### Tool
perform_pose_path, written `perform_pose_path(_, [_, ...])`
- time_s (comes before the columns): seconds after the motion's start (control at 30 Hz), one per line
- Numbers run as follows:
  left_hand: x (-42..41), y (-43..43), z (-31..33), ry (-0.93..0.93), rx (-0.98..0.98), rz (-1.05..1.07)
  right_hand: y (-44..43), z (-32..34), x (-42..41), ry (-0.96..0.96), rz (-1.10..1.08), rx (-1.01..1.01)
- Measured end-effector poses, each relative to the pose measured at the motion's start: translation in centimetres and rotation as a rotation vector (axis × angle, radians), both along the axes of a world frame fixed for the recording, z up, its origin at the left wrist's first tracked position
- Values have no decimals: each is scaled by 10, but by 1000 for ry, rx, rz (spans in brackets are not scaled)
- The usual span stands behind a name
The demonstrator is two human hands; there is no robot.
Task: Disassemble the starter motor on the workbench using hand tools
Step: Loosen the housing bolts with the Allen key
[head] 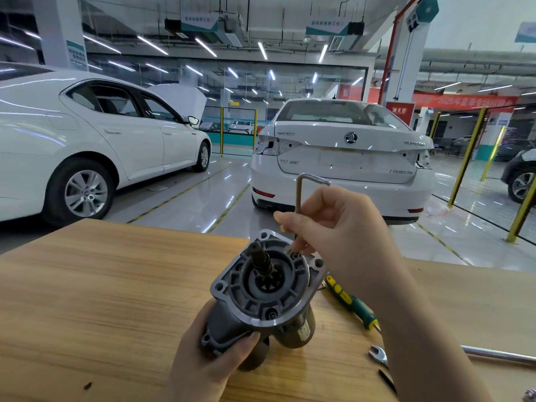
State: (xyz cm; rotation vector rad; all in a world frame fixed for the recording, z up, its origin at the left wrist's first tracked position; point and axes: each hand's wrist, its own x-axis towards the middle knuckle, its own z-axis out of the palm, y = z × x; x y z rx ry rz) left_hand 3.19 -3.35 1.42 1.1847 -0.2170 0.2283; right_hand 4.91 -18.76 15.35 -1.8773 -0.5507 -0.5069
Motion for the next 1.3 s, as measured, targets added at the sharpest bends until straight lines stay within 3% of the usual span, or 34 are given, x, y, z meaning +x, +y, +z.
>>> perform_pose_path(0.27, [-1, 0, 1, -5, 23, 23, 0, 0, -1, 15, 102, -69])
perform_pose_path(0.5, [-2, -1, 5, 0, -39, 18, -2, 0, -3, -47, -24, -77])
perform_pose_path(0.7, [-2, -1, 4, 11, -15, 17, -3, 2, -2, -17, 84, -83])
perform_pose_path(0.93, [-4, 0, 6, 22, -32, 7, 1, 0, -1, -65, -67, -85])
perform_pose_path(1.13, [-4, -2, 8, 27, -19, -15, -3, 3, -4, -26, 97, -158])
perform_pose_path(1.3, [-2, 1, 4, 11, 23, -6, 1, 1, -4, 10, 109, -167])
